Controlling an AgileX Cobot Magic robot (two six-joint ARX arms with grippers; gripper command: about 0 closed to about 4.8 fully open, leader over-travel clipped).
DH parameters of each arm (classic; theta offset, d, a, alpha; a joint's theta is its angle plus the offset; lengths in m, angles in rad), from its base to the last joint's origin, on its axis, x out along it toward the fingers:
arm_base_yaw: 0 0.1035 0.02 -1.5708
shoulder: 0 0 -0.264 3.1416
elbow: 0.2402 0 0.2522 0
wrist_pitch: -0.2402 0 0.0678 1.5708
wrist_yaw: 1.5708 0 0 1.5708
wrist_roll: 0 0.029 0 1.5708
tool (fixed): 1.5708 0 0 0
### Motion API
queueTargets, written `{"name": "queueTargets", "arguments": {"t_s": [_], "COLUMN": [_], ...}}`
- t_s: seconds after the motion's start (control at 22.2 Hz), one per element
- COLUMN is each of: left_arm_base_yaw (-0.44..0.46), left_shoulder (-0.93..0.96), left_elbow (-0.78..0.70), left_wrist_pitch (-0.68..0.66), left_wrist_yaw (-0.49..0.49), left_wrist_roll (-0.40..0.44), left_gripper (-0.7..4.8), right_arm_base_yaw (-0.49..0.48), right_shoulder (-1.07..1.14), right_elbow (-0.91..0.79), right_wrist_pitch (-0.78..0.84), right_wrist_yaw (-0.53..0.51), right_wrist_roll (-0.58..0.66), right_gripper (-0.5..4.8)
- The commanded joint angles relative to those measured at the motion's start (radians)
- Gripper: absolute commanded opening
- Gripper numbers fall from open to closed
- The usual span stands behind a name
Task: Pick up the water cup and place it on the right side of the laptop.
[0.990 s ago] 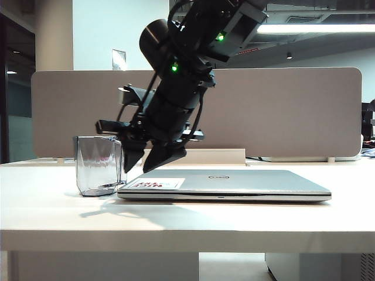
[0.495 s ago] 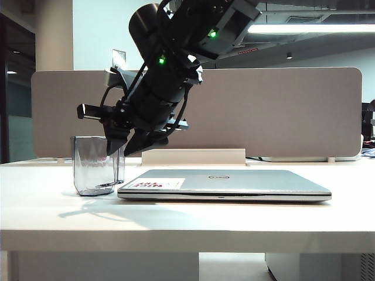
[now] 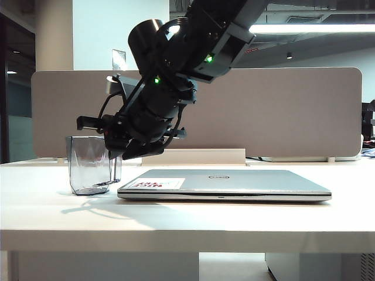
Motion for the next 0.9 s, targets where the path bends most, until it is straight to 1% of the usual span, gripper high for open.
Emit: {"name": "queueTargets", "arguments": {"t_s": [0.05,0.41,0.9], "left_arm_base_yaw": [0.002,0.001,0.001], "left_shoulder": [0.001,0.001,0.001], "left_elbow": [0.003,0.003,0.003], "left_wrist_pitch": [0.013,0.014,0.017], "left_wrist_yaw": [0.000,0.001,0.001], "left_wrist_roll": [-0.001,-0.001,-0.001], "left_gripper": [-0.04,-0.04,-0.04], "right_arm_base_yaw": [-0.016,-0.043,-0.037], "right_shoulder": [0.004,0.029,0.067], "right_elbow": [0.005,0.008,0.008], "right_wrist_pitch": [0.036,0.071,0.161], "right_wrist_yaw": [0.017,0.024,0.005], "right_wrist_roll": [0.020,0.039,0.041], "right_gripper": [1.38,1.35,1.34]}}
